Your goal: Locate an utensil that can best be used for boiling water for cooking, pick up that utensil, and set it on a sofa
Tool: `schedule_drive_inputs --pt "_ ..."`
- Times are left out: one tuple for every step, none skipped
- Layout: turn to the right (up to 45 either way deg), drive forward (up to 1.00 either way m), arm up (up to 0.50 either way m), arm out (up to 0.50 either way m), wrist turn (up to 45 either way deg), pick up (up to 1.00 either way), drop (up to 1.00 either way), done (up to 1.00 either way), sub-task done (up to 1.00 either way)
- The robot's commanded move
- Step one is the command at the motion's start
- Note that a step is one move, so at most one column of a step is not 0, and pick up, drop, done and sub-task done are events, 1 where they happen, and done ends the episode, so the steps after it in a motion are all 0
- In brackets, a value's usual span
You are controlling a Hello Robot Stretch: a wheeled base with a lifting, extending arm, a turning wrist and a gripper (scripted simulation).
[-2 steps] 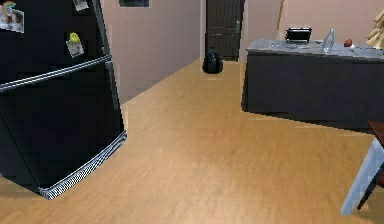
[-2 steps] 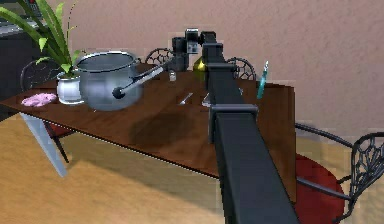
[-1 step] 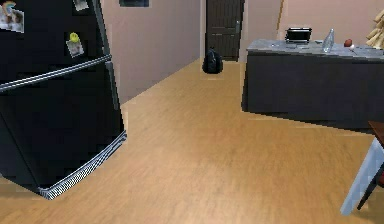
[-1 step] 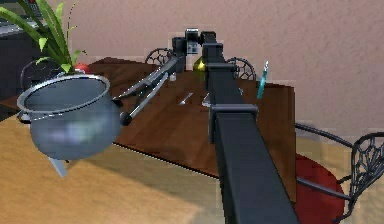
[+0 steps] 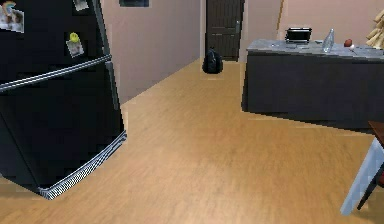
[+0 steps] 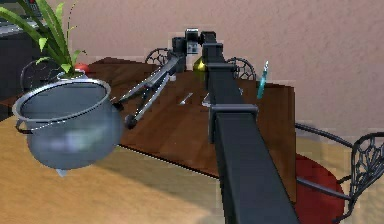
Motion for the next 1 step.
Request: schedule_drive_inputs --pt "0.0 0.0 0.0 -0.48 0.0 0.0 0.0 0.0 0.0"
